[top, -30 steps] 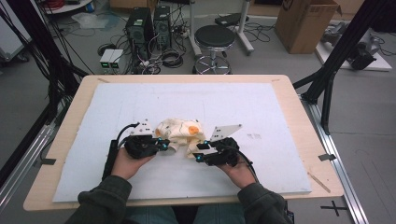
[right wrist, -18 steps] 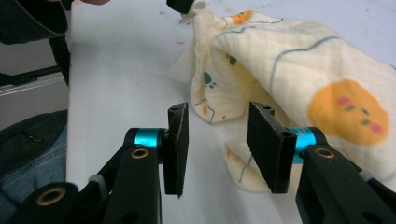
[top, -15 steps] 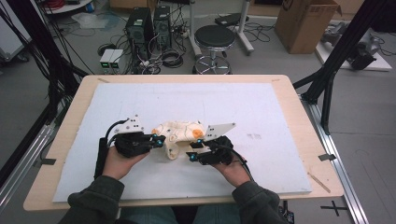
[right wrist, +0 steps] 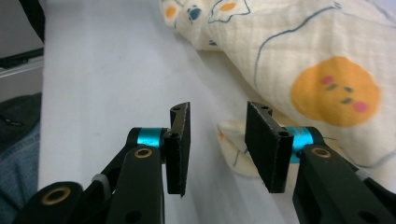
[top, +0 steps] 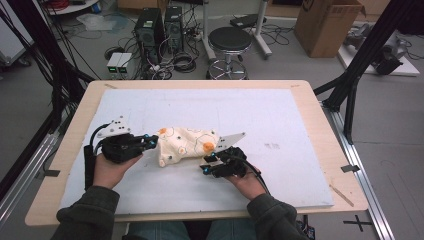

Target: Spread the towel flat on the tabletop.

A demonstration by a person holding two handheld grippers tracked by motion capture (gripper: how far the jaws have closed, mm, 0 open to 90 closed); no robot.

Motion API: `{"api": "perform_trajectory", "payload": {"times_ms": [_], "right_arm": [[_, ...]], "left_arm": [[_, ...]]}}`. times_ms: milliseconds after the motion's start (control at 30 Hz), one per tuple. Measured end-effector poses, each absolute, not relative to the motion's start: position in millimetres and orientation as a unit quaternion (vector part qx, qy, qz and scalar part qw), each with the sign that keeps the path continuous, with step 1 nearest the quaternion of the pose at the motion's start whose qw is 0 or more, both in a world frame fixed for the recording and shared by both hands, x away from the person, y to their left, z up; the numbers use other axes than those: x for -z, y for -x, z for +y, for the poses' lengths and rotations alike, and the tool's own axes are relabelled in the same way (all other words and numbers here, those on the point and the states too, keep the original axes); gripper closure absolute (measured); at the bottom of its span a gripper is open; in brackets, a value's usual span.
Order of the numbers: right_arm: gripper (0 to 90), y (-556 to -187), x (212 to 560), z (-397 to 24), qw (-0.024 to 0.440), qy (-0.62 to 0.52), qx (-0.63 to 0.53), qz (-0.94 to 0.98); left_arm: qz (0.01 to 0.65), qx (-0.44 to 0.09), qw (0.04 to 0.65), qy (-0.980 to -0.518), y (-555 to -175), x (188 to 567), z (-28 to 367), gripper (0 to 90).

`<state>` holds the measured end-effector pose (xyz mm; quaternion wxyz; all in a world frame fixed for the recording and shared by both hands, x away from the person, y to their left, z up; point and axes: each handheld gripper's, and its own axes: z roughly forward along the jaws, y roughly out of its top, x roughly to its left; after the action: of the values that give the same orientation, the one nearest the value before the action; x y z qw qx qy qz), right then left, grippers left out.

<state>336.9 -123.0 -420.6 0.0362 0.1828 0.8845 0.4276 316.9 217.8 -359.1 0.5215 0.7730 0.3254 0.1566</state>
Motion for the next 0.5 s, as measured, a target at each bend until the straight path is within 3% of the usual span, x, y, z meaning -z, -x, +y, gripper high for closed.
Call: {"api": "perform_trajectory", "payload": {"times_ms": [333, 500], "right_arm": [[61.3, -342, 432, -115, 0.041, -0.182, -0.387, 0.903], [66.1, -344, 435, -110, 0.058, -0.18, -0.376, 0.907]], "left_arm": [[0.334, -0.151, 0.513, -0.776, -322, 370, 223, 88.0], [0.329, -0.146, 0.51, -0.781, -323, 371, 219, 88.0]]}}
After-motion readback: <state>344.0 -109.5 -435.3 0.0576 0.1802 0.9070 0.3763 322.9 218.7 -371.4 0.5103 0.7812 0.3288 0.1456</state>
